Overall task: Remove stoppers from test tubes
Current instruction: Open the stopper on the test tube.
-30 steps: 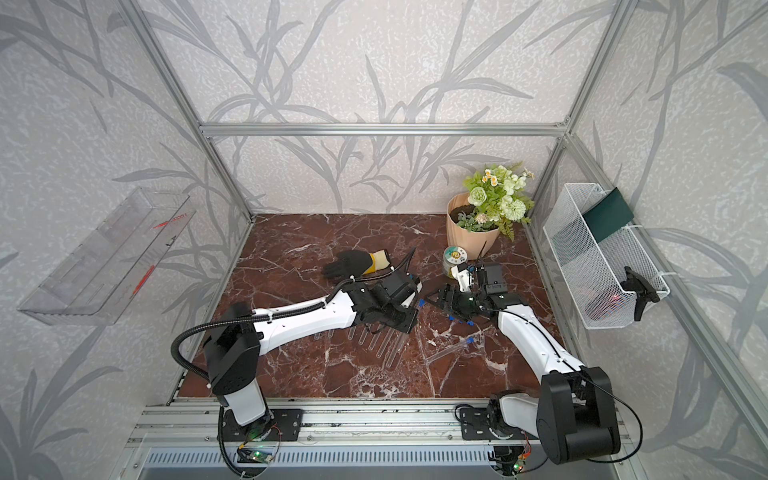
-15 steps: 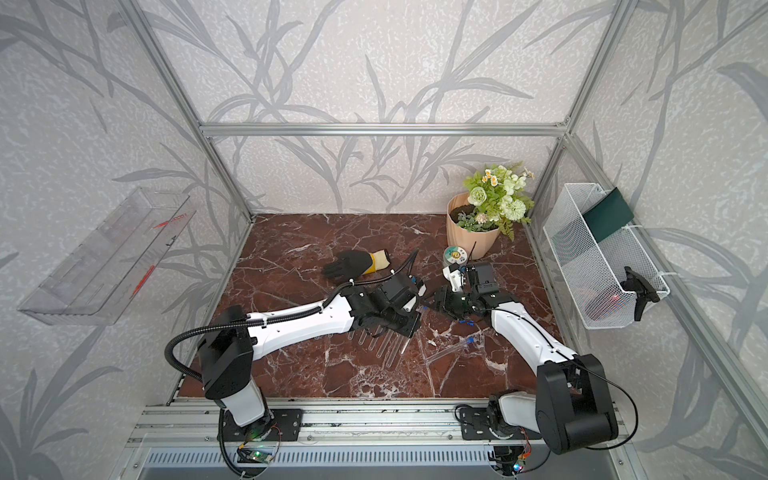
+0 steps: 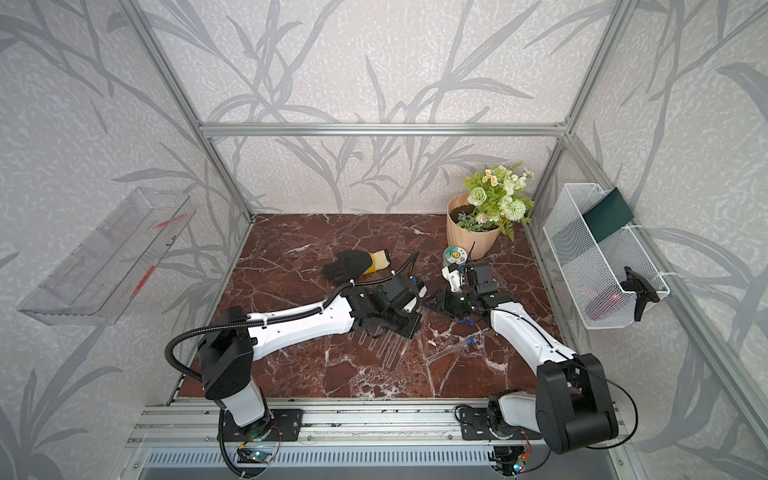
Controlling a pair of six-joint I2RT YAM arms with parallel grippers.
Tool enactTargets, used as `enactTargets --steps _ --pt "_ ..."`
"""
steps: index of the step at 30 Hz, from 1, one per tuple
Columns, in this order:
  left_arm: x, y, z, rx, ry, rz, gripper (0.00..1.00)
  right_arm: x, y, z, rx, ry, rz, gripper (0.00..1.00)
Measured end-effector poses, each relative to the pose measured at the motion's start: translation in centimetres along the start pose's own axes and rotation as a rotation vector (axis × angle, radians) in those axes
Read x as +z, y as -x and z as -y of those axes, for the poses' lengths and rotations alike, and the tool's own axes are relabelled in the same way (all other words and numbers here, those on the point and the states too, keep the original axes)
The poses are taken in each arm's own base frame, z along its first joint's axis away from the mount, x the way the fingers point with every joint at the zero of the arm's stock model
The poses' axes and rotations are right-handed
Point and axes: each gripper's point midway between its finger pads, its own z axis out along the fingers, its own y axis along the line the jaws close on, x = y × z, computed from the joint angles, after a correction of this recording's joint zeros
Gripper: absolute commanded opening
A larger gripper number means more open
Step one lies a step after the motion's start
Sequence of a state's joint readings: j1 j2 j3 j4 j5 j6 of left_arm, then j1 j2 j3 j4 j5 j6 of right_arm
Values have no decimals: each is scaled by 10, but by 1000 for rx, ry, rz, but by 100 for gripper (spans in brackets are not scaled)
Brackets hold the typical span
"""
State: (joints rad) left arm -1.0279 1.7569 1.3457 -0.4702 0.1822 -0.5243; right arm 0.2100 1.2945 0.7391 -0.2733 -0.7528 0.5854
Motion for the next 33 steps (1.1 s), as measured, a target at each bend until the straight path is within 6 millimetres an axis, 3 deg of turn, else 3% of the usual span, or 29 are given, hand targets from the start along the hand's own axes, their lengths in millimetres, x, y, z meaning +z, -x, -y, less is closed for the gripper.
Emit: enactTargets --steps 7,33 --pt "0 0 0 0 -2 -2 7 1 0 0 3 -1 -2 18" --pt "0 -1 0 -1 -1 -3 7 1 1 0 9 3 2 12"
